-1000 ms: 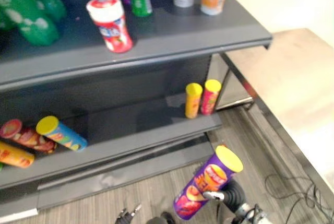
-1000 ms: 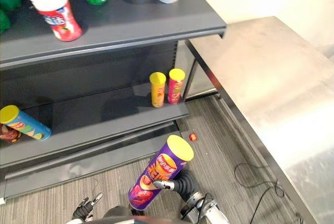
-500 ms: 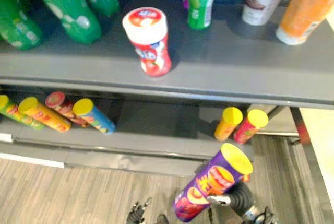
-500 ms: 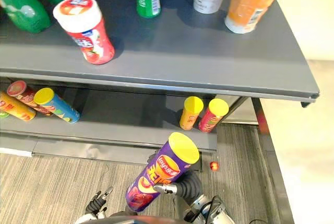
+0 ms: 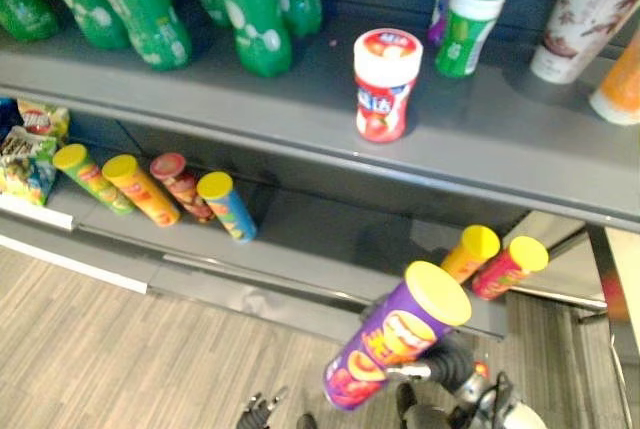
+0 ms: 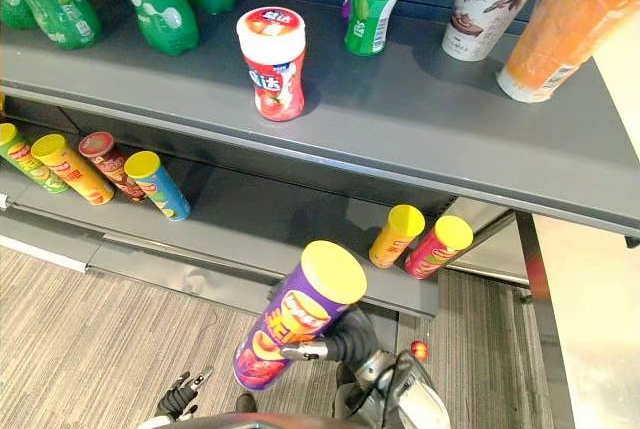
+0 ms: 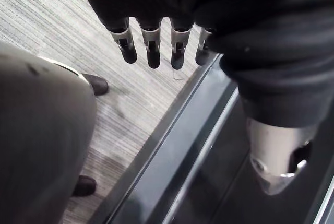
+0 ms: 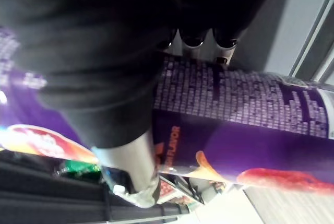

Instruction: Put the gum and the chips on the shelf.

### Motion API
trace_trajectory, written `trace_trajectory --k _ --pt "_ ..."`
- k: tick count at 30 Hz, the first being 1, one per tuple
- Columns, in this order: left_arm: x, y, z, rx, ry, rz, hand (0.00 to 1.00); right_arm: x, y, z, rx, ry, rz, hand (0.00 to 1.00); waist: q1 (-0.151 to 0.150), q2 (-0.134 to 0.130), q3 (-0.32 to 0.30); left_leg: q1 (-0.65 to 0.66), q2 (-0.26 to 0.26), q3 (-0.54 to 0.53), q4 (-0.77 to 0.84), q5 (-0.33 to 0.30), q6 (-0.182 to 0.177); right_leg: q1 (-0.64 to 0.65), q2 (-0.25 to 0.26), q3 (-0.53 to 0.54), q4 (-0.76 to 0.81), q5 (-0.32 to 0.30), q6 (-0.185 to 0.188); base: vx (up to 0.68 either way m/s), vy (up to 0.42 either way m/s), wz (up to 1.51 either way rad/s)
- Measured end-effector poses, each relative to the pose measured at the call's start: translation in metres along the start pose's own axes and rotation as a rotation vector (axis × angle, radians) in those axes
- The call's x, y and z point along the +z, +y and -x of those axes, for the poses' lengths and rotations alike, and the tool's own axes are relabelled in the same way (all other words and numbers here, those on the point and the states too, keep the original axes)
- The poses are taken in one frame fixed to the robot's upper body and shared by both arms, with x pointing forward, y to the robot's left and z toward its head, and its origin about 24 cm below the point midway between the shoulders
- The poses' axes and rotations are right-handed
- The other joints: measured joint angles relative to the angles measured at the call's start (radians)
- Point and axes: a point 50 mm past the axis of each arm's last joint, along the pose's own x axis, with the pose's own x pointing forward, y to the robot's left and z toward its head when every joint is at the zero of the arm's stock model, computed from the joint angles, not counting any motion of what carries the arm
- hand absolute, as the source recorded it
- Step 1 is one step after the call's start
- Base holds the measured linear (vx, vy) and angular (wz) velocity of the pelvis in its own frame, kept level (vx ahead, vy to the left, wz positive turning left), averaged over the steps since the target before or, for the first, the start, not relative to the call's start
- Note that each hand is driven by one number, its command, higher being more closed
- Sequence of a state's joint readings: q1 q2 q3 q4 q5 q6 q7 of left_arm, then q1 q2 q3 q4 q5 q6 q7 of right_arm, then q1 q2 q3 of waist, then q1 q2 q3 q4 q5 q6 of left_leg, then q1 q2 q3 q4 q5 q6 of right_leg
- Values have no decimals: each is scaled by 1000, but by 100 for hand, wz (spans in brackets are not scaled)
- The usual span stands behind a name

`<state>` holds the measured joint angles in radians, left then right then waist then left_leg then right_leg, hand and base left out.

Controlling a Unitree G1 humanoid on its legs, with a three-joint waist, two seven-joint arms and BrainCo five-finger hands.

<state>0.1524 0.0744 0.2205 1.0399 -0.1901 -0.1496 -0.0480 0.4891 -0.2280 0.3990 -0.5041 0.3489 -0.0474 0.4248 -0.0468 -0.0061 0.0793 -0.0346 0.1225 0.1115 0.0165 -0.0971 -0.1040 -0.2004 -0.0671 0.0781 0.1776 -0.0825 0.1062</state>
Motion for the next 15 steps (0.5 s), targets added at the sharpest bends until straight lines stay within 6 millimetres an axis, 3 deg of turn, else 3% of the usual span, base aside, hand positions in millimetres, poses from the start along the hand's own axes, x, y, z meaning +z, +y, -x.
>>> trace_trajectory --k 3,4,8,12,15 --pt "3 2 -1 4 -6 -8 0 -10 -5 -25 53 30 88 100 7 2 0 -29 -5 -42 1 13 -1 2 -7 -29 -20 13 -1 -48 8 32" --pt "3 1 -1 3 -6 -8 0 -14 -8 -34 60 48 110 100 24 4 2 -46 -6 -50 -1 22 -1 -6 -8 -37 -32 23 -2 -57 -1 22" --pt "5 0 -2 3 -5 -4 0 -26 -19 -61 65 116 276 100 49 21 15 -94 -6 -99 -13 51 -4 -24 -10 -72 -52 41 -8 -64 -12 34" --pt "13 -4 -6 -5 -15 1 0 -33 -32 -95 77 176 479 100 76 54 64 -140 -3 -128 -15 74 -11 -60 -7 -93 -50 55 -14 -77 -37 15" --pt "18 -6 -7 2 -30 5 0 -33 -45 -113 22 196 594 100 87 64 89 -176 -1 -143 -15 90 -15 -102 -5 -98 -31 55 -14 -60 -38 11"
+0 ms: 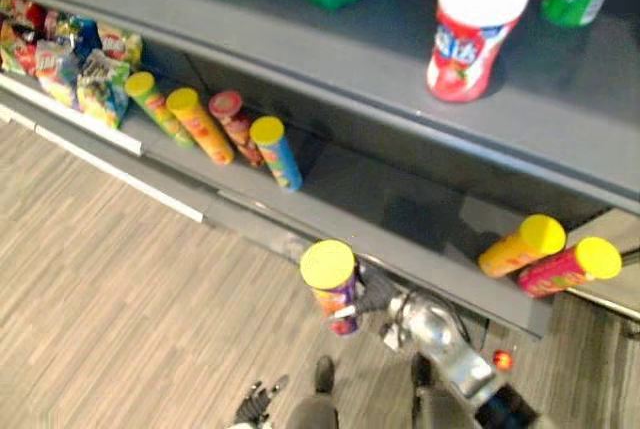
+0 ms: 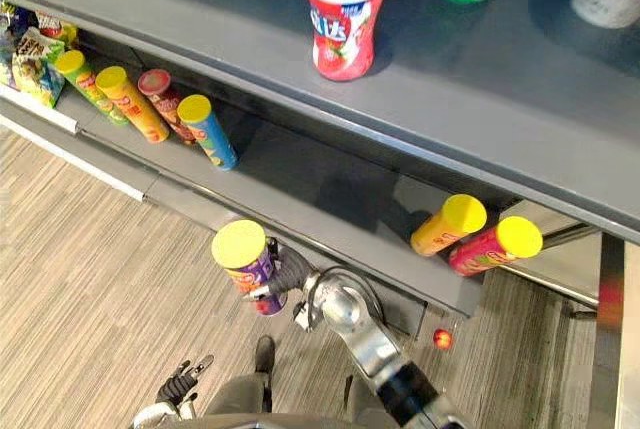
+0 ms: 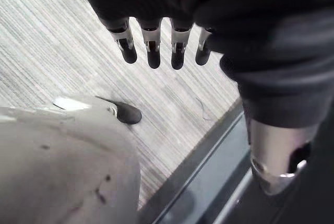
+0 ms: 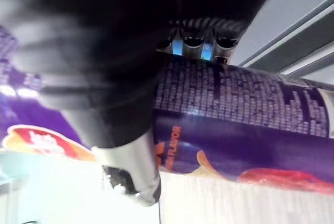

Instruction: Put the gum and the chips on the shelf.

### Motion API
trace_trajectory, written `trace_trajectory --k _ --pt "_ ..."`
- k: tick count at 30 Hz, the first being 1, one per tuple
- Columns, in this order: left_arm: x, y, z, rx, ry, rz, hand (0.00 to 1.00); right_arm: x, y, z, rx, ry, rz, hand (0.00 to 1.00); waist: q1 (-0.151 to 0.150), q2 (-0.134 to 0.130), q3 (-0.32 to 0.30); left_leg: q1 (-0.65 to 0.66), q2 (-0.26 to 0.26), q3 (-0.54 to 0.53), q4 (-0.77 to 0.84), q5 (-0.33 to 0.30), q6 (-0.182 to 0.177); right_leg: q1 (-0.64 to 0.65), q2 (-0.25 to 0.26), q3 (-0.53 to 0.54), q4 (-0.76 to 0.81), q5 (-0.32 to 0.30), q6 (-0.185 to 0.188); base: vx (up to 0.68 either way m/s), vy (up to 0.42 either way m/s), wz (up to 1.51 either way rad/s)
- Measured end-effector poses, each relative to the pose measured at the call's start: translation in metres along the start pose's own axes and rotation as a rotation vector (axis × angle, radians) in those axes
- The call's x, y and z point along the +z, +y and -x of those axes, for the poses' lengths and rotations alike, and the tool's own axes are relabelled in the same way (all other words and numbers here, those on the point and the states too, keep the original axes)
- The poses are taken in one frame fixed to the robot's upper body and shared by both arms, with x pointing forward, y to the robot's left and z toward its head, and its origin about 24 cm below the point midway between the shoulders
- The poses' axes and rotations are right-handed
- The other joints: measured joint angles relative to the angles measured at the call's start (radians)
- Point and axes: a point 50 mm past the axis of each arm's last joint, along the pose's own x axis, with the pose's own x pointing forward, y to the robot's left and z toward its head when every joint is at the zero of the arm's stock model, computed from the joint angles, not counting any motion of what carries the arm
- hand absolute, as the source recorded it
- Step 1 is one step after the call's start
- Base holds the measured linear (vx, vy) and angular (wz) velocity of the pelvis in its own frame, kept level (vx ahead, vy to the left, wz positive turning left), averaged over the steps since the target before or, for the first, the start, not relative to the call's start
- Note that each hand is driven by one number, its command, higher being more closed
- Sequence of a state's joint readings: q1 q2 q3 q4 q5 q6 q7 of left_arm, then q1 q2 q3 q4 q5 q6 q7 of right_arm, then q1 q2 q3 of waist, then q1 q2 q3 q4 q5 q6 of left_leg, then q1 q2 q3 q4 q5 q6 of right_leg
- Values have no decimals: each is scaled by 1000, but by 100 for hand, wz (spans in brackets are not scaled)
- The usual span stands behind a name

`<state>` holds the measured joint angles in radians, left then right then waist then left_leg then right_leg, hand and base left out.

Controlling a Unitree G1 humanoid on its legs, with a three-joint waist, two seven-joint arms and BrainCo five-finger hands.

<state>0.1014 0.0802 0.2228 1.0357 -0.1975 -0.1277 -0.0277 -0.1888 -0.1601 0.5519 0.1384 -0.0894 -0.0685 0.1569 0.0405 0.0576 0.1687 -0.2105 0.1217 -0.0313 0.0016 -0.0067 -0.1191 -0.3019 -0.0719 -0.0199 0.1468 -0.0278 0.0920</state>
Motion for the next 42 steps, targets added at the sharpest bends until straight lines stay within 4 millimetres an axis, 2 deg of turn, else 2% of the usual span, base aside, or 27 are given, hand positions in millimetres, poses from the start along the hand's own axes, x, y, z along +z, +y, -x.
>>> trace_trajectory --k 3,5,7,12,16,20,24,31,32,36,42 --pt "5 -3 -2 20 -16 44 0 5 -17 -15 -143 -2 69 100 7 3 37 -27 -1 -9 1 14 -4 -39 1 12 29 0 0 -41 -21 8" --pt "11 -14 -4 10 -39 103 0 11 -37 -23 -295 -11 125 100 26 6 62 -40 -3 -6 2 21 -7 -64 0 28 50 -3 -3 -66 -17 -2" --pt "15 -19 -4 12 -61 131 0 21 -44 -28 -377 -45 178 100 31 10 73 -52 -4 -5 1 27 -8 -86 -1 31 66 -5 -5 -58 -18 -2" --pt "24 -34 -3 -9 -115 164 0 37 -44 -31 -519 -130 188 100 52 23 85 -68 6 16 -9 36 -16 -141 -2 49 118 -19 -11 -54 -44 -9" --pt "28 -43 -3 -31 -130 147 0 49 -50 -29 -617 -187 172 100 55 29 89 -71 10 32 -32 47 -26 -170 3 61 137 -23 -12 -30 -40 -9" --pt "37 -50 -5 -46 -151 170 0 60 -53 -27 -681 -238 156 100 61 32 89 -86 12 54 -33 48 -27 -203 7 78 151 -24 -13 0 -26 -12" --pt "47 -62 -5 -82 -196 176 0 61 -53 -26 -699 -244 152 100 75 34 90 -97 13 73 -30 53 -24 -219 7 85 153 -23 -13 38 -11 -7" --pt "53 -73 -4 -118 -216 203 0 72 -51 -31 -735 -281 120 100 91 45 95 -130 12 78 -26 52 -25 -254 6 89 158 -23 -13 11 -4 -1" --pt "55 -74 -4 -121 -220 202 0 73 -53 -32 -745 -286 123 100 100 48 97 -138 11 81 -25 52 -25 -265 7 93 162 -23 -13 3 -17 -6" --pt "59 -77 -5 -129 -233 200 0 78 -61 -35 -783 -300 164 100 105 64 110 -165 6 89 -15 52 -25 -301 5 107 180 -23 -13 -14 -13 -4" --pt "69 -83 -5 -150 -260 263 0 70 -76 -37 -861 -250 166 100 106 84 128 -205 5 101 -14 55 -27 -356 6 116 203 -23 -13 -26 -29 -3"
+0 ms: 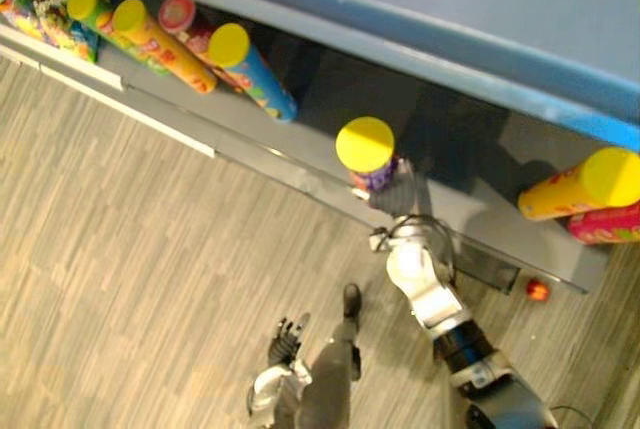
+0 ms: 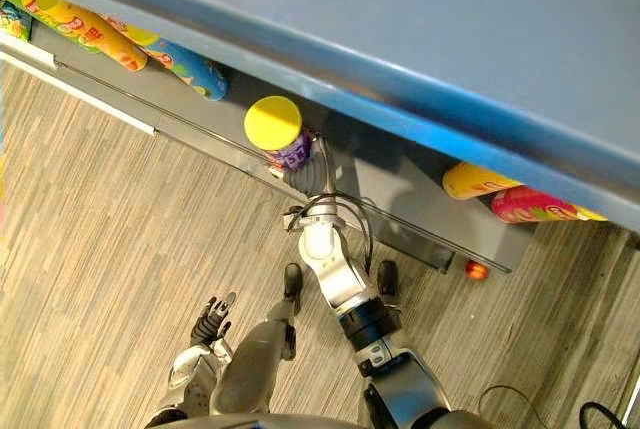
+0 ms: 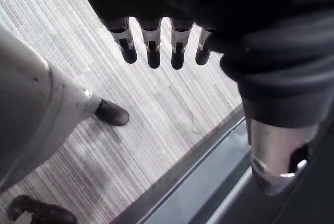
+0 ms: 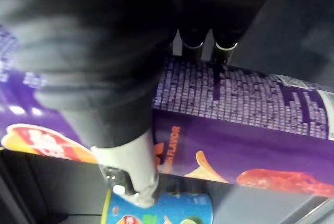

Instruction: Put the gum and the chips on the shelf.

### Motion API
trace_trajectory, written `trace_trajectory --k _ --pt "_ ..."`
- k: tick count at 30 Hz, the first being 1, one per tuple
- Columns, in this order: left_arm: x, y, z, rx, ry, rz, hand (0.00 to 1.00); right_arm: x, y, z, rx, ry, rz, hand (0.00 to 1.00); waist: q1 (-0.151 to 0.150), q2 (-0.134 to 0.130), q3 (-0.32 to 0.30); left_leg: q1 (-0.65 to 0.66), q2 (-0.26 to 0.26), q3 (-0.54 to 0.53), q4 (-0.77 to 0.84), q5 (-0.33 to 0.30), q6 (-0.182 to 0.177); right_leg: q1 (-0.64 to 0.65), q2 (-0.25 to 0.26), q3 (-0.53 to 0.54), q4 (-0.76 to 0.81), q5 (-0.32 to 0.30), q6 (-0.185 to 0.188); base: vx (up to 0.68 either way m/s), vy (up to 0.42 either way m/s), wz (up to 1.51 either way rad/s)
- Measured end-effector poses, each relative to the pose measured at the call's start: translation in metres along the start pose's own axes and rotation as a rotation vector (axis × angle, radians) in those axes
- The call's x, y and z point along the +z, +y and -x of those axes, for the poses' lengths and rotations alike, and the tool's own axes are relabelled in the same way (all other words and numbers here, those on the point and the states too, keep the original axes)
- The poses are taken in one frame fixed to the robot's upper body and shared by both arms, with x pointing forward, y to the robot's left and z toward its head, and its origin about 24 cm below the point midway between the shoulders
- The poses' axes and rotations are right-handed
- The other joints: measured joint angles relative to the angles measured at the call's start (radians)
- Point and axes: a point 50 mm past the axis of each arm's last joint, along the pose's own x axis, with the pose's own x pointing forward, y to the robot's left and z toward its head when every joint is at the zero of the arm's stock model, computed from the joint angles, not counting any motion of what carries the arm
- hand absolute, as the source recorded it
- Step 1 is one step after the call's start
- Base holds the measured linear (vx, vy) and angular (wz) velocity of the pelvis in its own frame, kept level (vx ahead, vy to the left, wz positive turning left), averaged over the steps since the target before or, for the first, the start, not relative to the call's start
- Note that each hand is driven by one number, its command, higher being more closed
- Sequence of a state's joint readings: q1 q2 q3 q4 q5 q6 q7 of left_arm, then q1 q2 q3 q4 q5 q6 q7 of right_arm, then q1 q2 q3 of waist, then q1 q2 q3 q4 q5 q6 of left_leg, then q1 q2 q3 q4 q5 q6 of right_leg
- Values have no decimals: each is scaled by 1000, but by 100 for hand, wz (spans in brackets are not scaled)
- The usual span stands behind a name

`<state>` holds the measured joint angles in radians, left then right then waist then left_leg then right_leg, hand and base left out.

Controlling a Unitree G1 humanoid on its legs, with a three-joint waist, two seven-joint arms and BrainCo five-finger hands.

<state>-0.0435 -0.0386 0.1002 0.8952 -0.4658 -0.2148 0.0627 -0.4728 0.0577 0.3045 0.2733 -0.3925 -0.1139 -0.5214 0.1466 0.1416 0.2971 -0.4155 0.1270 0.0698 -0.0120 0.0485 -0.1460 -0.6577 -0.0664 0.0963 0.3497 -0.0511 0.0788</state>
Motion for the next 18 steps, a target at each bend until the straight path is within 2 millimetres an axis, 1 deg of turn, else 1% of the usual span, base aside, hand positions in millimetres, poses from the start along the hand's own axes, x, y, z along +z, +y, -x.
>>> trace_trajectory --k 2,4,8,13,14,18 --pt "6 -5 -2 -16 -26 3 0 0 -5 -8 -33 0 7 100 0 3 10 -17 -1 0 -1 3 -1 -19 0 2 6 0 0 0 0 0" --pt "12 -11 -3 -42 -59 1 0 5 -15 -19 -102 -19 5 100 1 5 20 -39 -2 0 -2 9 -1 -48 -1 2 17 0 0 -19 -37 3" --pt "12 -12 -3 -45 -60 33 0 17 -24 -33 -171 -76 30 100 3 12 24 -66 -6 6 -2 16 0 -89 0 14 36 0 0 3 -43 -2" --pt "15 -14 -3 -53 -72 37 0 28 -28 -40 -220 -132 52 100 11 19 31 -91 -12 22 -3 17 1 -129 0 32 54 -3 -1 -10 -42 -6" --pt "18 -15 -3 -62 -83 39 0 30 -29 -42 -231 -145 52 100 20 18 33 -97 -12 29 -4 18 0 -141 1 39 58 -3 -1 -16 -48 -7" --pt "20 -16 -3 -67 -95 41 0 35 -30 -45 -253 -163 46 100 23 22 36 -107 -15 32 -7 22 -2 -159 1 45 67 -3 -1 -3 -52 -1"
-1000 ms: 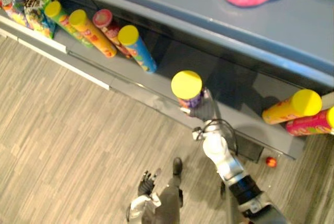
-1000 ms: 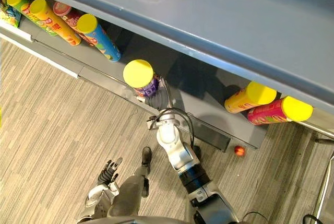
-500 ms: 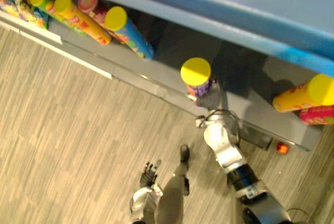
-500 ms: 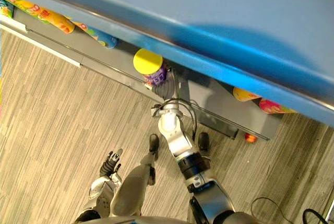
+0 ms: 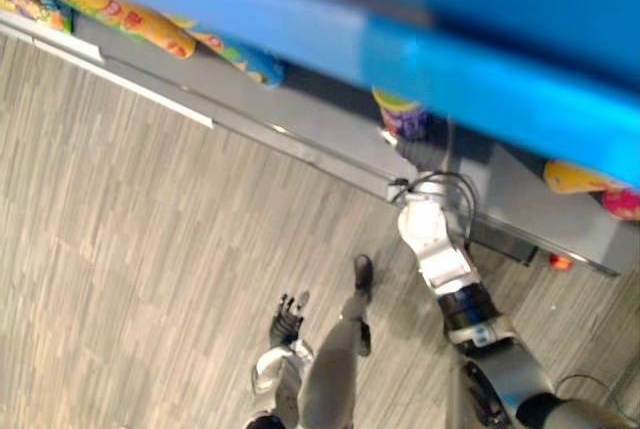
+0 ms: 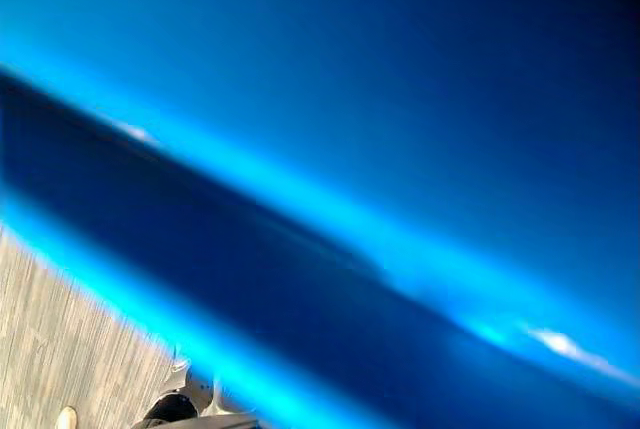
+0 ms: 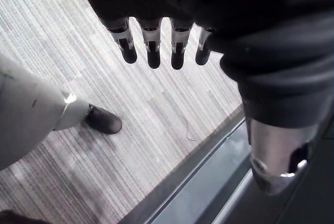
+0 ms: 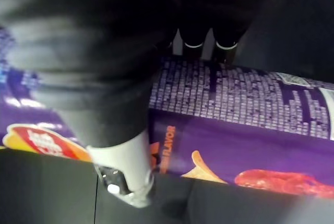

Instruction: Put the gum and the chips on the shelf.

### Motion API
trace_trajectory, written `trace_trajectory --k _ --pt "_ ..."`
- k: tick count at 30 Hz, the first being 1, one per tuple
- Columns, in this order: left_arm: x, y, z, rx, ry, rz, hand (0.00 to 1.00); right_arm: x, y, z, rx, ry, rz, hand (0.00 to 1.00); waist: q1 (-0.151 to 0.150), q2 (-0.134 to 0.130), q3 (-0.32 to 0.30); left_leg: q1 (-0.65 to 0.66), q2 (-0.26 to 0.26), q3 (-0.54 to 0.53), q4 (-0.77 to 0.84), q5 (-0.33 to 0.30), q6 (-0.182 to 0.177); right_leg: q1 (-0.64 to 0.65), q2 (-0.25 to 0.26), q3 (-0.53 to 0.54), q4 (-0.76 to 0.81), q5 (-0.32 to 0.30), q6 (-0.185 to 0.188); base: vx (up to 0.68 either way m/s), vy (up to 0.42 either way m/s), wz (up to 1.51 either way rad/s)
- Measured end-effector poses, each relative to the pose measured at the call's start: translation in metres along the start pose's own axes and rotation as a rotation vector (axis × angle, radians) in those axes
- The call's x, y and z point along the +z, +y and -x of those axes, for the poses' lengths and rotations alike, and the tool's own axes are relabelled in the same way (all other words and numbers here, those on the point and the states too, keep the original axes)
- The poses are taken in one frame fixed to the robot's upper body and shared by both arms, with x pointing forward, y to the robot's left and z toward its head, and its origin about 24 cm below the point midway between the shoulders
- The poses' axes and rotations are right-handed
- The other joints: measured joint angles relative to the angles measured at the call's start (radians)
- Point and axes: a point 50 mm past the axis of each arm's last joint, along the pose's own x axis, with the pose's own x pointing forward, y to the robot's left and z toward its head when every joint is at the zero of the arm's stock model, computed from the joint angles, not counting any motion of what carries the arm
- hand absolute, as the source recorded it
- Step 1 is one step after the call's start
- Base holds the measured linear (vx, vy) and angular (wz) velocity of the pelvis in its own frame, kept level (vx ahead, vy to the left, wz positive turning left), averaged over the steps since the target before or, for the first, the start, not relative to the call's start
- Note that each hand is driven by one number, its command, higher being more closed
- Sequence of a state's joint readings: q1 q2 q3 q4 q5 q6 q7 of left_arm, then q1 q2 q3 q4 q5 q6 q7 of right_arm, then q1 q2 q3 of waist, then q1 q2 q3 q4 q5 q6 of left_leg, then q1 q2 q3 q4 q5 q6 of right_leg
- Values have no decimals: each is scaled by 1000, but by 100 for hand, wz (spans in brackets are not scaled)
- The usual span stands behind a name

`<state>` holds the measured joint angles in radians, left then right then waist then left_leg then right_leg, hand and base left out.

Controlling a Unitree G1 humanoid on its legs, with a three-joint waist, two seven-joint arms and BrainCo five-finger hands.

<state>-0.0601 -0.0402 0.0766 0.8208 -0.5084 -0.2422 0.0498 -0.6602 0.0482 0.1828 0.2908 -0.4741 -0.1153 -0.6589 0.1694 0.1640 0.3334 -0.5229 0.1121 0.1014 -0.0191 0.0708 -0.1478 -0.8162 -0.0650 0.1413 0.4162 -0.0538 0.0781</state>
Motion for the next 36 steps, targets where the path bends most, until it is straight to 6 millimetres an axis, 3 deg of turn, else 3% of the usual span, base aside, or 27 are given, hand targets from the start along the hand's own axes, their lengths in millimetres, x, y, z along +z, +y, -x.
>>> trace_trajectory --k 9,10,17,26,33,36 --pt "1 0 0 0 -4 1 0 1 -4 -3 -38 -11 -12 100 9 0 1 -2 0 24 -10 4 -4 -15 0 12 6 0 0 17 -48 -2" --pt "1 0 0 2 -5 1 0 1 -4 -3 -37 -11 -13 0 10 0 1 -2 -1 26 -10 4 -4 -16 1 14 6 0 0 21 -51 -3" --pt "5 -1 -1 6 -28 4 0 -25 -4 16 -3 100 22 0 10 -5 4 3 0 29 -10 3 -4 -13 2 16 6 0 0 29 -53 -1" --pt "9 -7 1 -18 -50 -4 0 -29 0 26 27 129 1 0 9 -6 39 47 8 23 -7 2 -3 48 3 2 -12 0 1 36 -50 1" --pt "8 -11 2 -36 -50 -19 0 -41 5 50 93 210 -20 0 5 -8 40 121 16 19 23 -28 5 156 2 -13 -47 0 1 54 -31 -1" --pt "4 -9 2 -29 -33 -37 0 -64 -1 72 126 323 -13 0 -4 -15 37 178 21 17 23 -41 8 224 2 -24 -66 -6 4 38 -10 0"
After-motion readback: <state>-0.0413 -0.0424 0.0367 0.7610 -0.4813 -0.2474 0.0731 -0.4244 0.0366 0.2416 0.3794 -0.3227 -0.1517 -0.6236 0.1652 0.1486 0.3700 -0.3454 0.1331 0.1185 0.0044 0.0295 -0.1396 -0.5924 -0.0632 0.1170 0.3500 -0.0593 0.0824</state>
